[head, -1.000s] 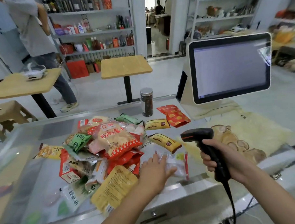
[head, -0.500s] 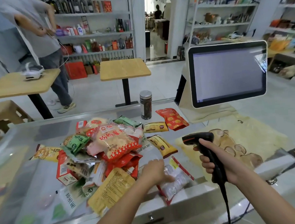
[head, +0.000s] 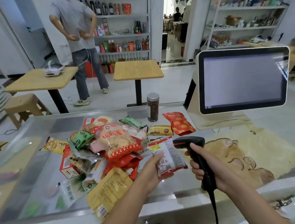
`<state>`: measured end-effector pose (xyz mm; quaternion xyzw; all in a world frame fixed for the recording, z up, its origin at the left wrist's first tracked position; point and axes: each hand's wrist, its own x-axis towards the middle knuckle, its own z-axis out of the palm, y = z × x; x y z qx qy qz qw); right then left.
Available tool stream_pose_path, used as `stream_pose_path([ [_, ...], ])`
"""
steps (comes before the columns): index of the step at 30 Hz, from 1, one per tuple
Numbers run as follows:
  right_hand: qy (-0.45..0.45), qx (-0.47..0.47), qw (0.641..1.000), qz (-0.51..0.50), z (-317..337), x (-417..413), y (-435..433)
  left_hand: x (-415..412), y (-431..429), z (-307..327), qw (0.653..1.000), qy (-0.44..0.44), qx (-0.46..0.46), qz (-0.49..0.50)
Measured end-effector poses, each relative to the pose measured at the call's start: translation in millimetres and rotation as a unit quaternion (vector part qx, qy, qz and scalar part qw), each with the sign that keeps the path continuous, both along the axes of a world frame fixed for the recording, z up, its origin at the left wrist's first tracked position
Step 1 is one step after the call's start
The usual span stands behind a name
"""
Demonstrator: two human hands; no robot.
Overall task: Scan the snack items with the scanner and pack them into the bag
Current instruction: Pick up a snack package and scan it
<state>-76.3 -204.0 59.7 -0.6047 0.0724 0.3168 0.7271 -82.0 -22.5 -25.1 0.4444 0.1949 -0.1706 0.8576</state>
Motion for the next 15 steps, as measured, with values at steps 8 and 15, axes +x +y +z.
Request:
stream_pose_path([
  [8, 0.014, -0.015, 1.000, -0.003, -4, 2, 1, 10, -11, -7, 0.993, 0.000, -0.017, 0.115],
  [15, -0.014, -0.043, 0.999, -0.019, -18, -2, 6, -17, -29, -12, 0.994, -0.013, -0.051, 0.099],
])
